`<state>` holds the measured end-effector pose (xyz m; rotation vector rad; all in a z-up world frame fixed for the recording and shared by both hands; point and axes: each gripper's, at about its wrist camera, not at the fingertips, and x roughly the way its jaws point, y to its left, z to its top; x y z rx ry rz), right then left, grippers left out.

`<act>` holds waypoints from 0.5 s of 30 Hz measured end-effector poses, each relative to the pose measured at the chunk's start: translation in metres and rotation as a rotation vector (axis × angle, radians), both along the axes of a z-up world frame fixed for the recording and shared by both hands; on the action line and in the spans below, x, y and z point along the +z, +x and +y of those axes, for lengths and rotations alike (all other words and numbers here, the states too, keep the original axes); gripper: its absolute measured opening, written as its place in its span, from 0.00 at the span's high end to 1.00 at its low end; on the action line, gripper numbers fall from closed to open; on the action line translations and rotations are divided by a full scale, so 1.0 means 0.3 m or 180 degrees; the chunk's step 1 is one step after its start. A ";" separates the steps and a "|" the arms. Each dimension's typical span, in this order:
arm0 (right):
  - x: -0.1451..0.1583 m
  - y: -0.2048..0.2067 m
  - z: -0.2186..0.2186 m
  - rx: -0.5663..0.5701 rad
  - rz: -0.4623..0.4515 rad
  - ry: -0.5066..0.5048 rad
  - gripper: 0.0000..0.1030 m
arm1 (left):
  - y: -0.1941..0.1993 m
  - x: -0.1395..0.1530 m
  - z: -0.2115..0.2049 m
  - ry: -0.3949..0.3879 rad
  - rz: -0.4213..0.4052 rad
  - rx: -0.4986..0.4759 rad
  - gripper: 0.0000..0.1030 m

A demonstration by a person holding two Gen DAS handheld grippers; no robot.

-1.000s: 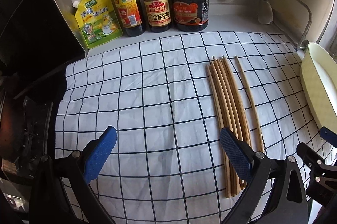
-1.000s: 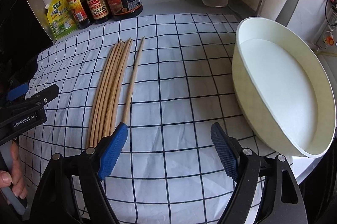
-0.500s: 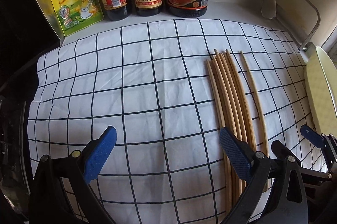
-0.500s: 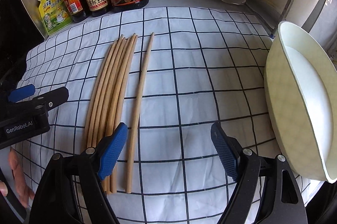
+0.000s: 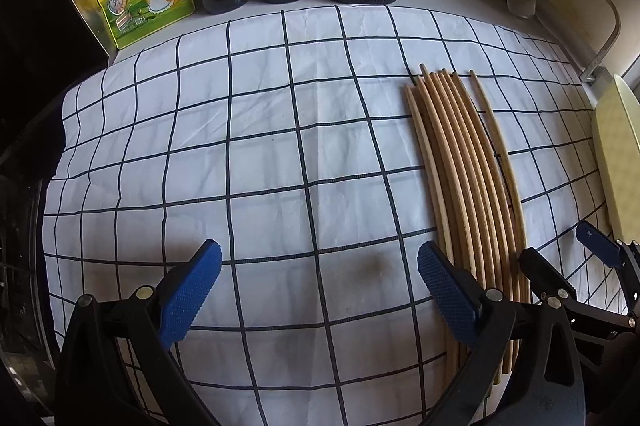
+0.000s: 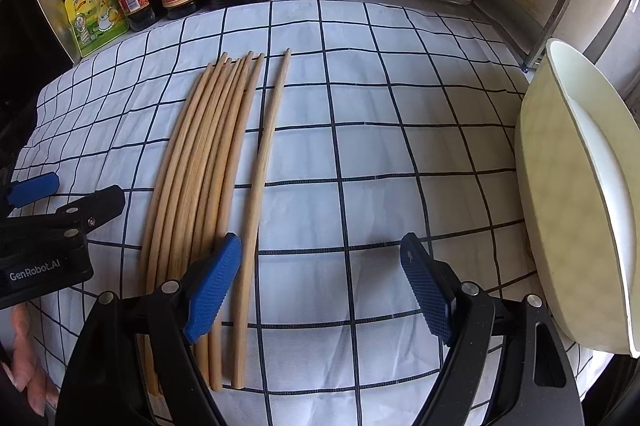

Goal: Organize utensils
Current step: 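Move the right tool toward the chopstick row and align its fingers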

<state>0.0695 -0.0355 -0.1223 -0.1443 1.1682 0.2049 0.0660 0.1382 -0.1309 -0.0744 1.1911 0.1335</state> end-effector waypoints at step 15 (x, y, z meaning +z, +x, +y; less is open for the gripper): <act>-0.010 -0.003 -0.091 -0.0191 0.0010 -0.0097 0.25 | 0.004 -0.017 -0.057 -0.0082 0.0079 -0.0063 0.06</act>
